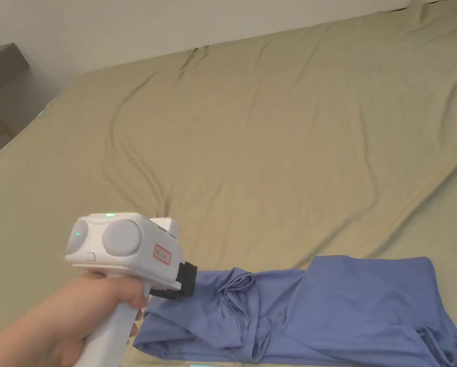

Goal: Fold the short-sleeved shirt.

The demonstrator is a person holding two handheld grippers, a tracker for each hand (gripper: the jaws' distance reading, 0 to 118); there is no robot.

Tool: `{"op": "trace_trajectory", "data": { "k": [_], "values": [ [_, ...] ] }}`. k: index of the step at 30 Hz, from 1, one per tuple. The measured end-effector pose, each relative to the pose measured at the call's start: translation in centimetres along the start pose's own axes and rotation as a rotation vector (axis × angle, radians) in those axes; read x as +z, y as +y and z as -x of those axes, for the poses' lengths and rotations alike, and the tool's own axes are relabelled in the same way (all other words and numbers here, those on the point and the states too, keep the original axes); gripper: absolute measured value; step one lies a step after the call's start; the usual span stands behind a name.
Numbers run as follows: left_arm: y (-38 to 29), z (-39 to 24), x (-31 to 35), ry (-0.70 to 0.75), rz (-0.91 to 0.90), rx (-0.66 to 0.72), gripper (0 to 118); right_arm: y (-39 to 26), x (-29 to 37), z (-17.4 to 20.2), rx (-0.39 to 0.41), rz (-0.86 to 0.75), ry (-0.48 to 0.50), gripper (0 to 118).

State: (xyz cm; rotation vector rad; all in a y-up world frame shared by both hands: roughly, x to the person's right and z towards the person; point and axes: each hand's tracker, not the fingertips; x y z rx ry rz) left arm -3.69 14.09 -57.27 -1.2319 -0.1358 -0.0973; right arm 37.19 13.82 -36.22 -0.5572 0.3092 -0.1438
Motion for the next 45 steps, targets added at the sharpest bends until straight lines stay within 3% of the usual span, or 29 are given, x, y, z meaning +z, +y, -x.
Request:
{"op": "trace_trajectory", "data": {
  "k": [3, 6, 12, 16, 20, 22, 24, 27, 28, 29, 31, 32, 33, 36, 39, 40, 41, 42, 44, 45],
  "values": [
    [-0.3, -1.5, -3.1, -0.057, 0.027, 0.036, 0, -0.2, -0.2, 0.6, 0.010, 0.009, 0.002, 1],
    [-1.4, -5.2, -5.1, 0.026, 0.022, -0.114, 0, -0.3, 0.1, 1.2, 0.018, 0.015, -0.003, 1],
    [-2.5, -11.2, -4.9, -0.270, 0.034, -0.250, 0, -0.6, 0.1, 1.9, 0.015, 0.047, -0.028, 1],
    [-2.4, -12.0, -2.5, -0.456, 0.001, -0.204, 0, 0.2, 0.4, 3.5, 0.041, 0.043, -0.020, 1],
    [-2.9, -5.5, 1.4, -0.558, -0.075, -0.126, 0, 1.2, 0.4, 5.2, 0.108, 0.047, -0.010, 1],
    [-3.6, -0.5, 2.9, -0.467, -0.137, -0.133, 0, 2.1, 0.0, 6.4, 0.112, 0.046, -0.007, 1],
    [-3.9, 5.5, 3.1, -0.404, -0.187, -0.029, 1, 2.3, -0.6, 7.2, 0.104, 0.055, 0.007, 1],
    [-4.4, 15.1, 1.3, -0.528, -0.201, 0.221, 7, 2.1, -1.7, 8.6, 0.114, 0.088, 0.016, 1],
    [-5.2, 17.4, 0.6, -0.615, -0.252, 0.244, 21, 2.0, -2.1, 9.2, 0.146, 0.104, 0.002, 1],
    [-6.0, 19.1, -0.3, -0.691, -0.300, 0.259, 57, 1.9, -2.4, 9.7, 0.177, 0.118, -0.023, 1],
    [-6.8, 21.0, -2.9, -0.773, -0.240, 0.332, 112, 1.9, -2.8, 10.8, 0.198, 0.132, -0.033, 1],
    [-7.2, 21.3, -4.1, -0.814, -0.213, 0.380, 118, 2.0, -2.9, 11.1, 0.194, 0.135, -0.027, 1],
    [-7.4, 21.5, -5.6, -0.916, -0.196, 0.416, 118, 2.1, -2.9, 11.3, 0.187, 0.141, -0.019, 1],
    [-7.0, 20.1, -10.0, -0.974, -0.085, 0.430, 117, 1.6, -3.0, 10.9, 0.176, 0.159, -0.030, 1],
    [-6.5, 17.9, -11.0, -1.000, -0.193, 0.359, 107, 1.6, -3.0, 11.0, 0.193, 0.167, -0.060, 1],
    [-6.0, 17.5, -10.7, -1.017, -0.209, 0.353, 89, 1.7, -3.0, 11.0, 0.192, 0.169, -0.064, 1],
    [-5.7, 17.7, -11.3, -0.999, -0.181, 0.363, 38, 1.7, -3.0, 11.0, 0.189, 0.170, -0.070, 1],
    [-5.5, 17.1, -11.8, -0.923, -0.169, 0.368, 9, 1.6, -3.1, 11.0, 0.188, 0.172, -0.076, 1],
    [-5.5, 16.4, -12.7, -0.823, -0.106, 0.314, 9, 1.5, -3.3, 11.0, 0.194, 0.178, -0.087, 1],
    [-5.7, 16.8, -12.5, -0.893, -0.110, 0.290, 9, 1.4, -3.3, 11.0, 0.194, 0.181, -0.090, 1]
  ]
}}
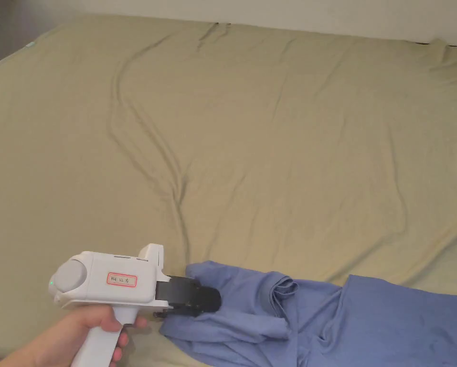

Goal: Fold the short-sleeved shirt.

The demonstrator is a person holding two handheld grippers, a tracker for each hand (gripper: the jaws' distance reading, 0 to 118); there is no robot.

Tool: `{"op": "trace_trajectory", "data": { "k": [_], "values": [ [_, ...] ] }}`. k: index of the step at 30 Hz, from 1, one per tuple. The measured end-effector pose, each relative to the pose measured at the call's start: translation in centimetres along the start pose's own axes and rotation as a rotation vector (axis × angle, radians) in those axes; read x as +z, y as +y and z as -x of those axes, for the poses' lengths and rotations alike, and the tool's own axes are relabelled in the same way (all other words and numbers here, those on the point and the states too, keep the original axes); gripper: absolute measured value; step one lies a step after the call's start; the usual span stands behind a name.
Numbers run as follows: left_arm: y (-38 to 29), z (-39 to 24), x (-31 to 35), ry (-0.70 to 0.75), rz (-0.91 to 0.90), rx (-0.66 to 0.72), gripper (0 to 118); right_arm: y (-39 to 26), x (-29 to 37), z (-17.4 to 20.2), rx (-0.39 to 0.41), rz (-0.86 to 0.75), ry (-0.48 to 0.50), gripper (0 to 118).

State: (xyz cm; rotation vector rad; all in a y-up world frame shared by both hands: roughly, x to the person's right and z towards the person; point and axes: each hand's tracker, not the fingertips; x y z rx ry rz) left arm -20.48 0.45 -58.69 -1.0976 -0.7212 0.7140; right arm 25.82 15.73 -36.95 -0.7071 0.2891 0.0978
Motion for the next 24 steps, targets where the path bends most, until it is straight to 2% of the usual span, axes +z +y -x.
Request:
{"op": "trace_trajectory", "data": {
  "k": [3, 4, 6, 7, 8, 9, 12, 15, 19, 24],
  "values": [
    [0.6, -1.0, 2.2, 0.011, -0.023, 0.012, 9, -0.2, -0.1, -0.1, -0.008, -0.001, 0.008, 1],
    [0.6, -1.6, 3.0, 0.075, -0.041, -0.012, 8, -0.3, -0.1, -0.1, -0.009, -0.001, 0.014, 1],
    [1.1, -2.1, 4.7, 0.105, -0.045, -0.002, 8, -0.4, -0.4, -0.2, -0.001, -0.005, 0.021, 1],
    [1.4, -2.1, 5.9, 0.117, -0.071, 0.030, 8, -0.3, -0.5, 0.0, 0.015, -0.006, 0.012, 1],
    [1.6, -2.5, 7.1, 0.103, -0.073, 0.052, 8, -0.1, -0.5, 0.3, 0.067, -0.012, -0.015, 1],
    [1.7, -2.7, 8.0, 0.154, -0.084, 0.037, 8, 0.1, -0.6, 0.7, 0.100, -0.025, -0.010, 1],
    [2.5, -3.2, 10.1, 0.337, -0.073, 0.019, 8, 0.3, -0.6, 0.6, 0.051, -0.065, 0.080, 1],
    [3.1, -5.0, 12.3, 0.398, -0.093, 0.101, 8, 0.1, -0.9, 0.5, 0.031, -0.083, 0.119, 1],
    [3.1, -12.6, 12.1, 0.486, -0.068, -0.022, 8, -0.8, -1.2, -0.5, 0.021, -0.094, 0.161, 1],
    [2.6, -21.4, 7.7, 0.543, -0.093, -0.056, 8, -2.2, -1.0, -2.4, -0.033, -0.113, 0.191, 1]
  ]
}}
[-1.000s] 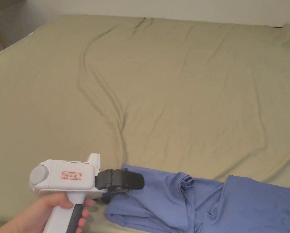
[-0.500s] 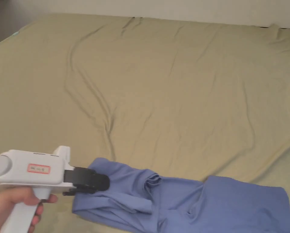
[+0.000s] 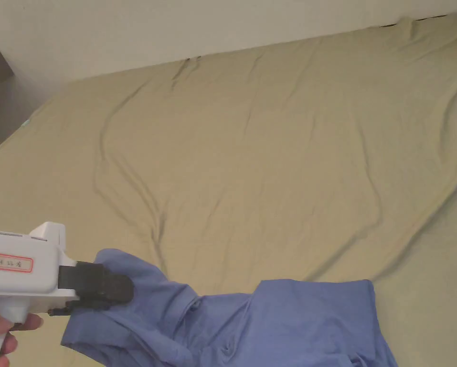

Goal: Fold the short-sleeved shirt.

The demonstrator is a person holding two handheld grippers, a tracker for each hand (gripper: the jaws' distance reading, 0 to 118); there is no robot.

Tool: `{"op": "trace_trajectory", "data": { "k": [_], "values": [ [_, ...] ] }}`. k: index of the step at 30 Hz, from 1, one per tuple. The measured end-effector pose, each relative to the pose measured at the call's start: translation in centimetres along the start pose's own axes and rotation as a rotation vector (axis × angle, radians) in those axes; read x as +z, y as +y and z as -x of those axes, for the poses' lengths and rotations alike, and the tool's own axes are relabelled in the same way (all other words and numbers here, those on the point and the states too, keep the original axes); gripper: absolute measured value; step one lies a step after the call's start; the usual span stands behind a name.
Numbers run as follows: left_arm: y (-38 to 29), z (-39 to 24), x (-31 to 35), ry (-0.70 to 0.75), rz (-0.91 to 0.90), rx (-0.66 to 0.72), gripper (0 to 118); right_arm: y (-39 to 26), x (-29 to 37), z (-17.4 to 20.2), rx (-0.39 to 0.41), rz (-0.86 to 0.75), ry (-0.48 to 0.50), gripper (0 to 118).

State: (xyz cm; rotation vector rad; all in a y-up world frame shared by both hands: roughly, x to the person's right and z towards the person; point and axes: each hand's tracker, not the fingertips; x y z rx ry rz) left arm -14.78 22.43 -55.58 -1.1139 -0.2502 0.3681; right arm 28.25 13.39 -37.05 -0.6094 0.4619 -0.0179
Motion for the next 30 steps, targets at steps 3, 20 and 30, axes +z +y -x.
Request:
{"op": "trace_trajectory", "data": {
  "k": [3, 20, 30],
  "values": [
    [-0.5, -5.8, -1.7, 0.020, 0.022, -0.054, 8, -0.8, 0.9, -1.0, -0.036, -0.021, 0.037, 1],
    [-5.2, -22.5, -17.6, 0.364, 0.147, -0.360, 8, -3.7, 8.3, -7.7, -0.125, -0.107, -0.055, 1],
    [-8.7, -28.6, -16.6, -0.052, 0.222, -0.369, 82, -4.0, 9.6, -8.0, -0.128, -0.114, -0.072, 1]
  ]
}}
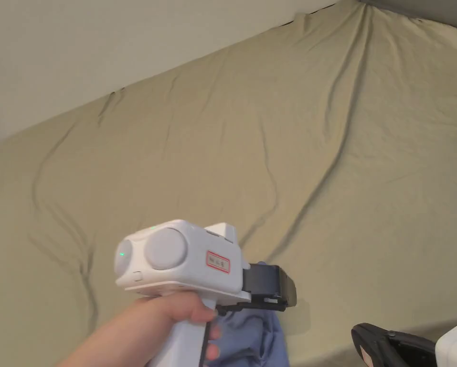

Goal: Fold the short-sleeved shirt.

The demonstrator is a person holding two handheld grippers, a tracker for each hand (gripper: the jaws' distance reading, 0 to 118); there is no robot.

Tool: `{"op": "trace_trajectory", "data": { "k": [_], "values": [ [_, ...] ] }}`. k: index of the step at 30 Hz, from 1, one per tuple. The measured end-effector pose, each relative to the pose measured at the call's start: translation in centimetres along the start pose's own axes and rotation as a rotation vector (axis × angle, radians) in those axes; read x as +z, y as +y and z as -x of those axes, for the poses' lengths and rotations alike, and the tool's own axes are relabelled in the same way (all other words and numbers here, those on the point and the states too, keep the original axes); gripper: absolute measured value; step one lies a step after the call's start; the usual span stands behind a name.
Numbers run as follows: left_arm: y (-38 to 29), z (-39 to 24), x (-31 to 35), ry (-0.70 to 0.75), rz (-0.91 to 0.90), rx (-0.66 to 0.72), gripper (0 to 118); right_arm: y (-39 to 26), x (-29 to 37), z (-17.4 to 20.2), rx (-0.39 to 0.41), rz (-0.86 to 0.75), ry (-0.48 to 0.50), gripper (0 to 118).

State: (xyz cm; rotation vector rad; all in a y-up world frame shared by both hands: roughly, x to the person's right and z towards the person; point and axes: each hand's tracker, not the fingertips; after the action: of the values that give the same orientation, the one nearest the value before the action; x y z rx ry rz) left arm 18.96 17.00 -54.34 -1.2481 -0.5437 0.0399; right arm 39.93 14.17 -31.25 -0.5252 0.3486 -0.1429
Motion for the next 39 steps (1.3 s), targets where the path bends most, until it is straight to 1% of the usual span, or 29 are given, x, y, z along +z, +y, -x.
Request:
{"op": "trace_trajectory", "data": {
  "k": [1, 2, 3, 4, 5, 7, 8, 9, 11, 13, 15, 16, 17, 18, 19, 20, 22, 23, 24, 26, 27, 28, 31, 33, 34, 36, 37, 38, 39],
  "values": [
    [-0.4, 0.1, 1.9, -0.024, -0.047, -0.008, 74, 0.0, 0.0, 0.0, 0.000, 0.002, -0.001, 1],
    [-1.0, 0.2, 3.7, -0.025, -0.131, -0.023, 36, 0.0, 0.0, 0.0, -0.001, 0.003, -0.001, 1],
    [-1.5, 0.6, 4.8, -0.005, -0.166, -0.060, 2, 0.0, 0.0, 0.1, -0.002, 0.003, -0.002, 1],
    [-1.9, 1.3, 4.8, 0.108, -0.166, -0.076, 0, 0.0, -0.1, 0.2, -0.003, 0.004, -0.003, 1],
    [-2.3, 2.1, 4.7, 0.202, -0.191, -0.054, 0, 0.0, -0.2, 0.4, -0.004, 0.004, -0.004, 1],
    [-3.3, 3.8, 2.7, 0.335, -0.159, -0.138, 0, 0.0, -0.4, 0.8, -0.004, 0.008, -0.001, 1],
    [-3.6, 4.7, 1.4, 0.383, -0.145, -0.089, 0, 0.0, -0.5, 1.1, 0.000, 0.013, -0.001, 1],
    [-3.9, 5.4, 0.2, 0.386, -0.105, -0.050, 0, 0.0, -0.5, 1.4, 0.014, 0.020, 0.001, 1],
    [-4.5, 5.6, -2.4, 0.261, -0.107, 0.013, 0, 0.0, -0.4, 1.9, 0.038, 0.030, -0.004, 1],
    [-5.0, 4.3, -4.2, 0.268, -0.117, 0.001, 0, -0.2, -0.4, 2.2, 0.039, 0.045, -0.011, 1],
    [-5.1, 3.2, -6.5, 0.196, -0.124, 0.015, 0, -0.4, -0.5, 2.5, 0.038, 0.060, -0.023, 1],
    [-5.0, 3.6, -7.5, 0.124, -0.093, 0.124, 0, -0.5, -0.6, 2.7, 0.039, 0.070, -0.032, 1],
    [-5.2, 3.8, -8.2, 0.088, -0.105, 0.192, 0, -0.5, -0.6, 3.0, 0.043, 0.076, -0.037, 1],
    [-5.6, 3.2, -8.5, 0.120, -0.167, 0.167, 0, -0.5, -0.6, 3.2, 0.046, 0.081, -0.039, 1],
    [-5.9, 2.4, -8.4, 0.184, -0.188, 0.060, 0, -0.4, -0.7, 3.4, 0.049, 0.088, -0.042, 1],
    [-5.9, 2.2, -8.3, 0.190, -0.181, 0.024, 0, -0.4, -0.7, 3.7, 0.054, 0.096, -0.044, 1],
    [-6.1, 2.2, -7.8, 0.170, -0.177, 0.023, 0, -0.3, -1.3, 4.3, 0.074, 0.118, -0.035, 1],
    [-6.2, 2.6, -6.9, 0.107, -0.200, 0.029, 0, -0.2, -1.8, 4.6, 0.081, 0.135, -0.034, 1],
    [-6.4, 3.0, -5.7, 0.000, -0.232, 0.042, 0, 0.0, -2.3, 4.9, 0.087, 0.144, -0.033, 1],
    [-7.4, 4.6, -2.4, -0.203, -0.330, 0.118, 0, 0.5, -3.7, 5.6, 0.100, 0.156, -0.017, 1],
    [-8.1, 5.4, -0.9, -0.237, -0.388, 0.148, 0, 0.9, -4.5, 5.7, 0.104, 0.164, 0.000, 1],
    [-9.1, 6.3, 0.8, -0.232, -0.446, 0.150, 0, 1.3, -5.5, 5.9, 0.108, 0.170, 0.023, 1],
    [-12.1, 10.0, 4.7, -0.086, -0.531, 0.096, 0, 3.0, -9.4, 6.2, 0.127, 0.205, 0.054, 1],
    [-14.0, 13.2, 6.4, -0.063, -0.523, 0.114, 0, 3.9, -12.9, 6.5, 0.132, 0.242, 0.085, 1],
    [-14.9, 15.0, 7.0, -0.063, -0.523, 0.152, 0, 4.3, -14.9, 6.5, 0.130, 0.262, 0.111, 1],
    [-16.4, 18.3, 7.8, -0.097, -0.521, 0.243, 0, 5.0, -19.0, 6.0, 0.060, 0.318, 0.196, 1],
    [-17.1, 19.9, 8.0, -0.133, -0.538, 0.290, 0, 5.2, -21.1, 5.3, -0.002, 0.346, 0.265, 1],
    [-17.6, 21.4, 8.1, -0.161, -0.534, 0.335, 0, 5.4, -23.1, 4.6, -0.084, 0.360, 0.300, 1],
    [-17.9, 22.5, 8.1, -0.183, -0.525, 0.368, 0, 5.4, -24.7, 3.9, -0.132, 0.367, 0.319, 1]
  ]
}}
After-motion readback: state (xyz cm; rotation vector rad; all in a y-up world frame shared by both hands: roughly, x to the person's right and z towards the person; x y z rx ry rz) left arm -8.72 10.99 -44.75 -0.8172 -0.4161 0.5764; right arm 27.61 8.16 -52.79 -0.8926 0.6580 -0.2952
